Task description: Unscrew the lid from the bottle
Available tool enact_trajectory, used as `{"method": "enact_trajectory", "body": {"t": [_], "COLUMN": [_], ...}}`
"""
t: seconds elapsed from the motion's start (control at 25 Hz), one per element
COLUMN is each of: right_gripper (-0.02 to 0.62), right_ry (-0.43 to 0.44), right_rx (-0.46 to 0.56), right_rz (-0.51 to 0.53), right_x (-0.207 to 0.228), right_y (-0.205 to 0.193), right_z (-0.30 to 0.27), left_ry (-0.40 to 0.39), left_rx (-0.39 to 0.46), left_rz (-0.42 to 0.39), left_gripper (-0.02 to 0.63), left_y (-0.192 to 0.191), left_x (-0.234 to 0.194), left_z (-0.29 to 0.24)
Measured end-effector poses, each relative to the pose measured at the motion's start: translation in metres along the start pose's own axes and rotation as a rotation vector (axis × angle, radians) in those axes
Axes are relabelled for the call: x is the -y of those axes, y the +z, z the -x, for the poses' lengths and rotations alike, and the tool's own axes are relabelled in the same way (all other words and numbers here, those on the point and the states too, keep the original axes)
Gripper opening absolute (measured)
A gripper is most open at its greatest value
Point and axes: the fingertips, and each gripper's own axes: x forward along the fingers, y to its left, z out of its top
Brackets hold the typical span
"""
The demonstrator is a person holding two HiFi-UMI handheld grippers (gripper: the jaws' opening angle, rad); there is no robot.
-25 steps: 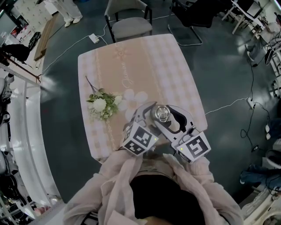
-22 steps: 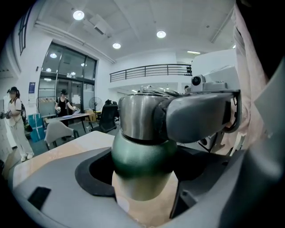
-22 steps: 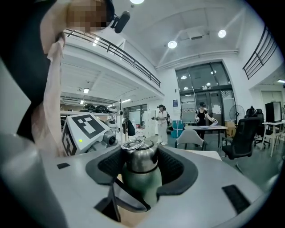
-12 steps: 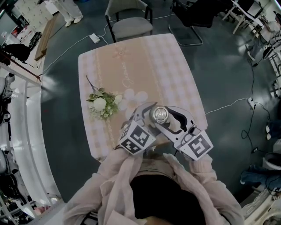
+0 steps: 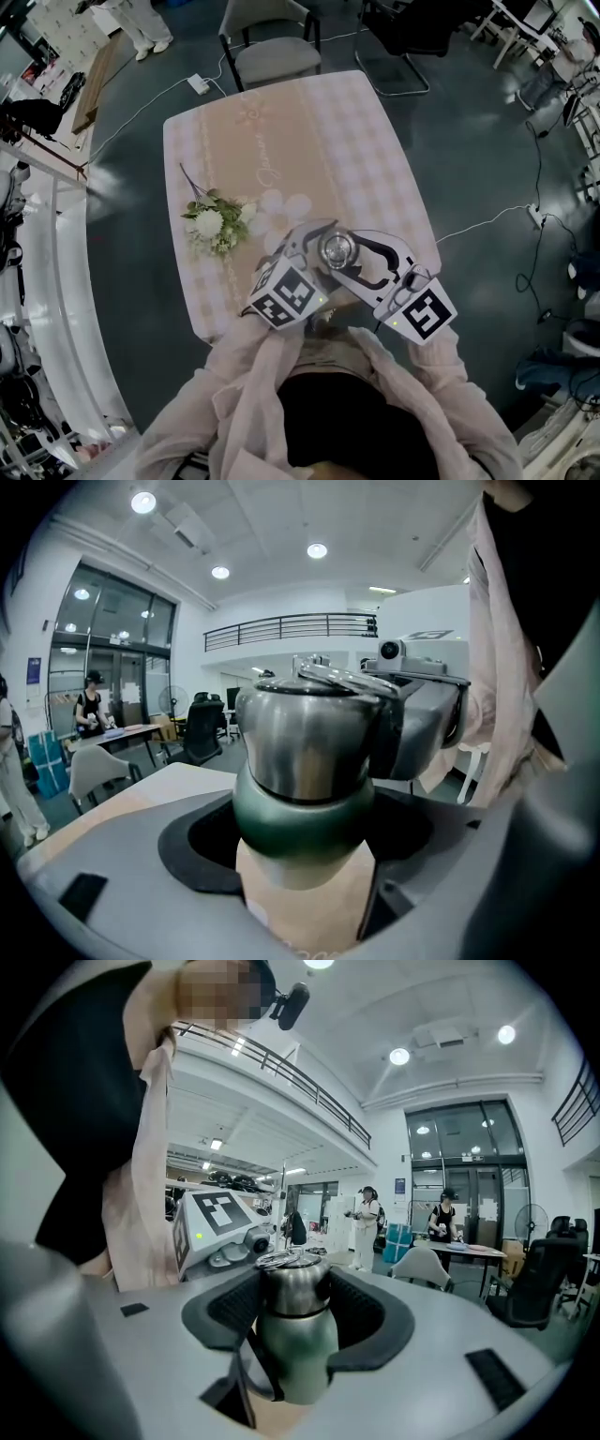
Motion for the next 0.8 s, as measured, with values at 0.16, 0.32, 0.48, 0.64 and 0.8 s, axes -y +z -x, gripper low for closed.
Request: {"method": "enact_trajectory", "body": {"t": [0.16, 0.32, 0.48, 0.64, 0.8], "right_gripper": [0.238, 0.238, 0.236, 0.233, 0.224], "right_ry": [0.026, 0.105, 0.137, 0.170, 0.229], "right_rx": [-0.001, -0.134, -0.139, -0.130, -0.144], "right_rz": [0.027, 0.133, 0.137, 0.140, 0.121], "right_x": [-0.004, -0.010, -0.012, -0.014, -0.019], "right_y": [0.002, -0.015, -0.014, -0.015, -0.018], "right_z": [0.003, 0.009, 0.011, 0.014, 0.020], "left_ry": [-0.027, -0.060, -0.084, -0.106, -0.154], "left_rx": [-0.008, -0.009, -0.023, -0.051, -0.069], "left_rz": [-0.019, -0.033, -0.073, -0.130, -0.179], "left_gripper": [0.400, 0.400, 0.400, 0.400, 0.400], "left_y": [0.001, 0.004, 0.004, 0.000, -0.004], "left_x": [0.005, 0.010, 0.012, 0.015, 0.021], "left_z": [0.000, 0.000, 0.001, 0.002, 0.004]}}
